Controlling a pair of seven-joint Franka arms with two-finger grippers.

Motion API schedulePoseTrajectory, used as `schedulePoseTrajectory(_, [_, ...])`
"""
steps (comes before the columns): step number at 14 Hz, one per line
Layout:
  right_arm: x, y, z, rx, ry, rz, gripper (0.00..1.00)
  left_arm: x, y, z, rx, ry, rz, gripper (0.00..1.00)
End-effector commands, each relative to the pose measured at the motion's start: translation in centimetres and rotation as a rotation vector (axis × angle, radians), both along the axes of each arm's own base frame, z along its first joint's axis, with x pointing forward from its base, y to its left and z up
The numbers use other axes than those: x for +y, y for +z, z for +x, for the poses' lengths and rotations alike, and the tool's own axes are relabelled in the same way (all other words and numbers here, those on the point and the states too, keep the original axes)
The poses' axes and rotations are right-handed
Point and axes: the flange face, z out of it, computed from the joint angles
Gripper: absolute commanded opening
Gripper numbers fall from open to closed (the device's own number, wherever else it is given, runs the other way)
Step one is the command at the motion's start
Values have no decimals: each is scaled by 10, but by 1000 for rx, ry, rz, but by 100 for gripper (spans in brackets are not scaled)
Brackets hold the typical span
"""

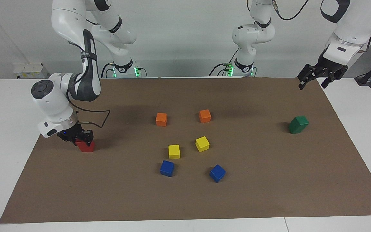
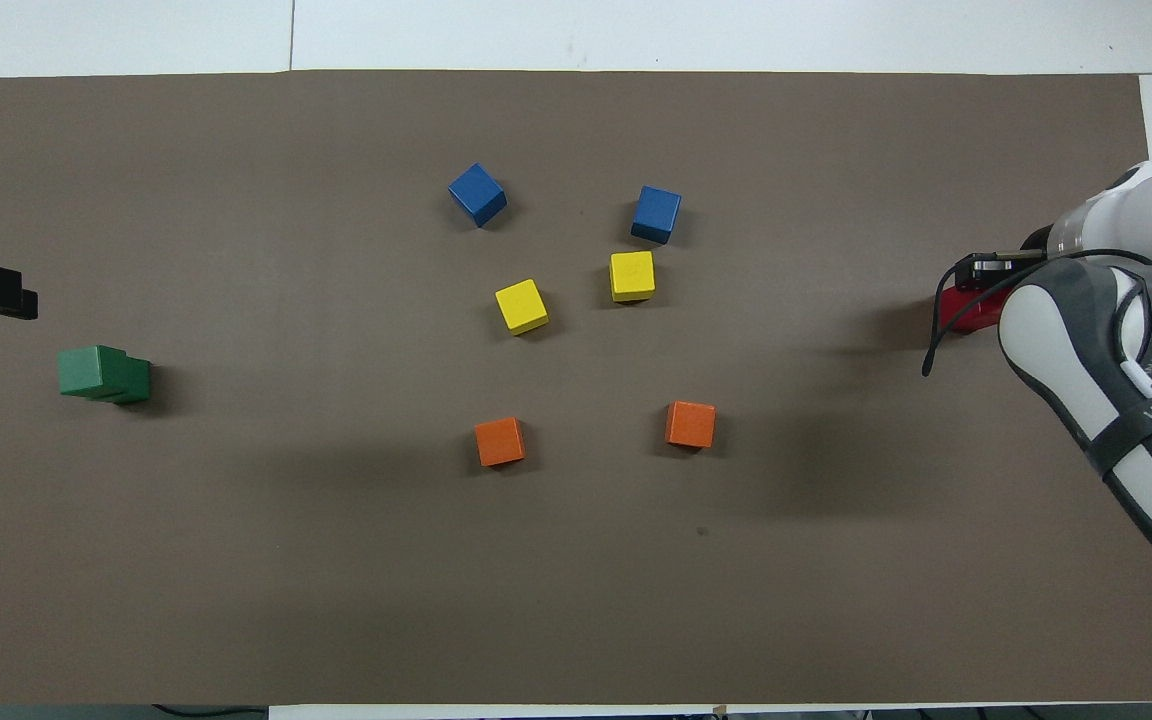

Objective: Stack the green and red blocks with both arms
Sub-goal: 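Lower the red block onto the other red block and open the right gripper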

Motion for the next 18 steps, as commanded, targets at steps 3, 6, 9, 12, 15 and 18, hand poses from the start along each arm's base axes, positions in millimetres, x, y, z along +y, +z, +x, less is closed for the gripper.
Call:
schedulePoseTrajectory(3, [-3,3,-8,-18,25,11,0,-2,4,1,-10,8,14,100])
schedulePoseTrajectory(6, [-7,3,-9,-18,19,11,0,-3,4,1,-10,8,14,100])
schedulePoseTrajectory(9, [-8,3,-9,-19,11,20,0,-2,5,1,-13,9,14,100])
schedulePoseTrajectory(12, [-8,3,-9,-20,7,22,0,-3,4,1,-12,6,14,100])
schedulePoseTrajectory(15, [-9,3,-8,-22,6,21,11,-3,5,1,-15,6,14,100])
schedulePoseTrajectory(18, [-9,6,-7,-33,-6,21,100,-2,5,1,-16,9,14,100])
